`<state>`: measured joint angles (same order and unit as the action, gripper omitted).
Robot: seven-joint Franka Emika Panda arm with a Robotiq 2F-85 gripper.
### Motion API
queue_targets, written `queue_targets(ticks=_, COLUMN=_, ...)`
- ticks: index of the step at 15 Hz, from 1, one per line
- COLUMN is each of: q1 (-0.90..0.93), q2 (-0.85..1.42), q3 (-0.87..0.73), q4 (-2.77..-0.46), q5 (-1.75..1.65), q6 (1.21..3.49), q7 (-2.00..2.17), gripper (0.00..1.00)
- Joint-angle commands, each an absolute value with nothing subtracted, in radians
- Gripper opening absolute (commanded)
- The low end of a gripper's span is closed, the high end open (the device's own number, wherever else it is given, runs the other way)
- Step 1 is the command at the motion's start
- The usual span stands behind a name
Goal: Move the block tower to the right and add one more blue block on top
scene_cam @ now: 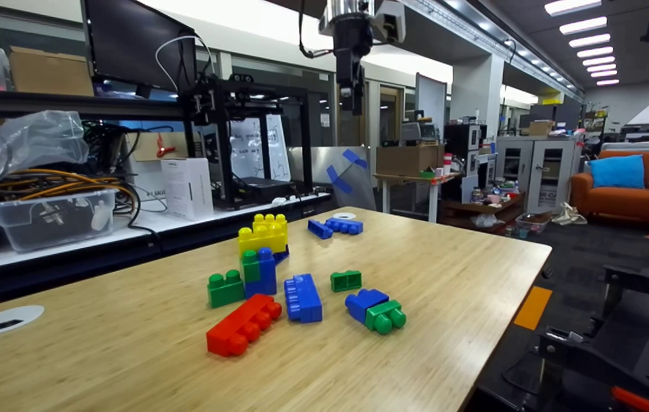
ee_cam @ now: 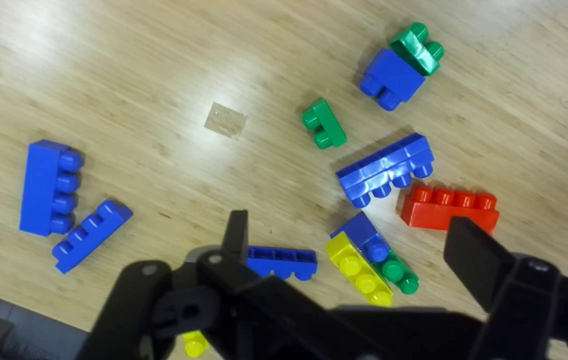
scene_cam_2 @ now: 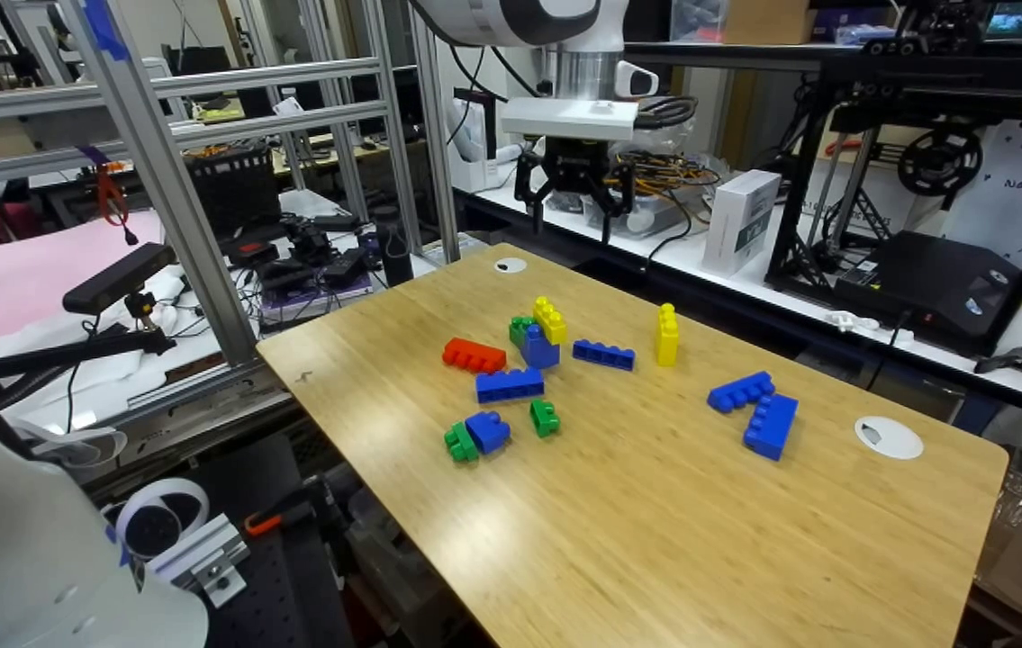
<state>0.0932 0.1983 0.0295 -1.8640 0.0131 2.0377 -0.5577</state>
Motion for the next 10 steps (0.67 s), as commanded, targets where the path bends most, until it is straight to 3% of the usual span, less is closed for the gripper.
queue_targets(ticks=1, q1=0.068, q2=0.295, q3=0.077, q4=-1.741, q5=0.006, q6=1.996, q7=-0.648, gripper=1.0)
queue_targets(ticks=10, q1=0.077, q2=0.347, q3=0.122, q4=-1.708, q5=0.003, q6=2.029, q7=-0.677, gripper=1.0)
